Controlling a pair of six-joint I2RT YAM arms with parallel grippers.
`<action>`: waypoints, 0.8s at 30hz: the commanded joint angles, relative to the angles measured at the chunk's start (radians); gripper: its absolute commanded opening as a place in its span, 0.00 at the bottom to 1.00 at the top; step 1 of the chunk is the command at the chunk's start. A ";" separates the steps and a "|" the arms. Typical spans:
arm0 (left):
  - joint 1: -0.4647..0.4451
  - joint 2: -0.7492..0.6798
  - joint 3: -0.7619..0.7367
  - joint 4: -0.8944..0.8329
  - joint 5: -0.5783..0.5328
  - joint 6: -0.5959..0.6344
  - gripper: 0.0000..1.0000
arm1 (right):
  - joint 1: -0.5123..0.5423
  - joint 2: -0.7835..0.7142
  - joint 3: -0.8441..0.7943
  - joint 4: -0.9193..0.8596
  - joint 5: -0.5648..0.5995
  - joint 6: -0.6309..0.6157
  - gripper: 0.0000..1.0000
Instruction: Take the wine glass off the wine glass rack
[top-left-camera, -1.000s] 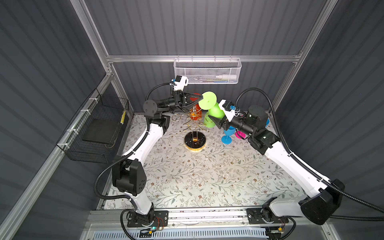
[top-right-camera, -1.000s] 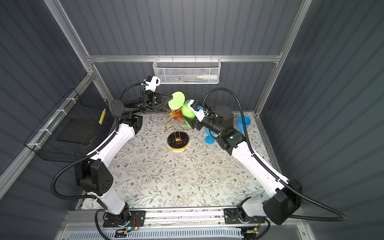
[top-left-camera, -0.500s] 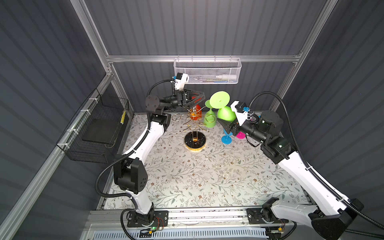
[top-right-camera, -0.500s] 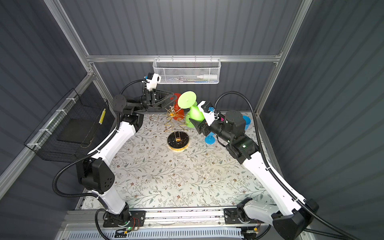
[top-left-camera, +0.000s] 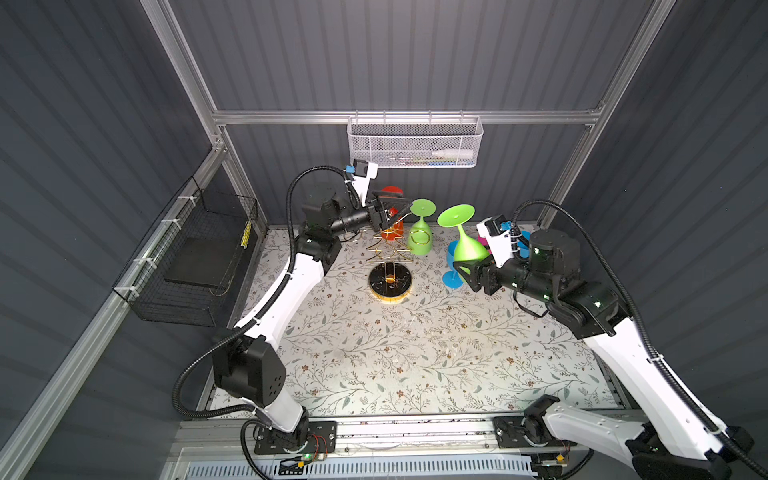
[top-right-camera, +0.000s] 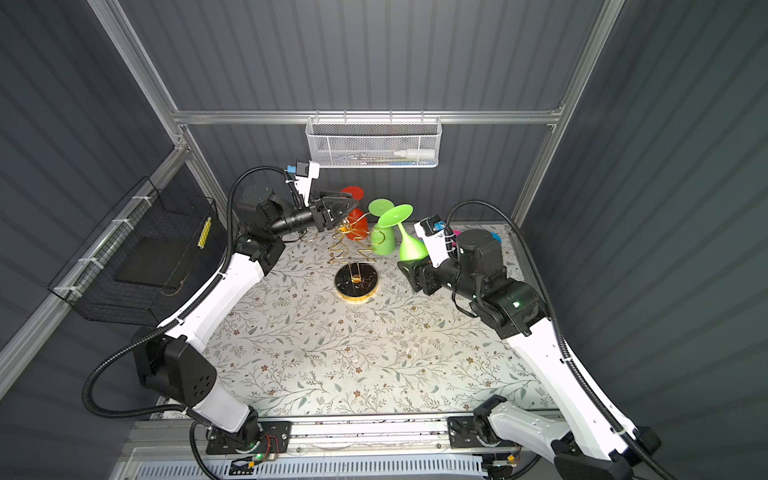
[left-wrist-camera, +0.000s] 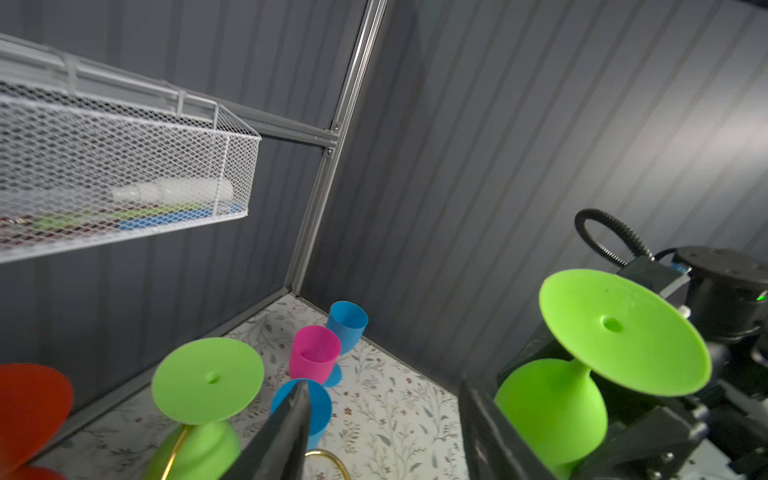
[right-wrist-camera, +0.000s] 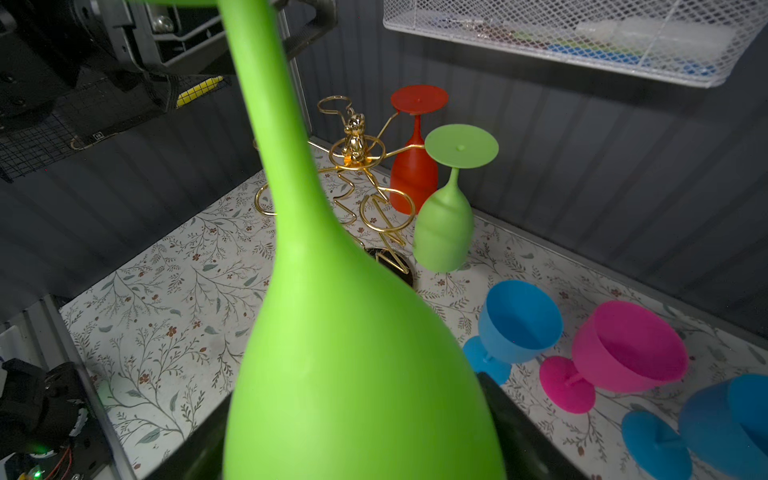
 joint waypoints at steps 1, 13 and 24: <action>-0.019 -0.034 -0.032 0.005 -0.052 0.302 0.58 | -0.002 0.006 0.026 -0.093 0.019 0.067 0.53; -0.045 -0.071 -0.231 0.288 -0.035 0.628 0.58 | -0.019 0.120 0.126 -0.142 -0.043 0.127 0.50; -0.073 -0.013 -0.193 0.289 0.022 0.698 0.46 | -0.019 0.233 0.207 -0.159 -0.085 0.115 0.49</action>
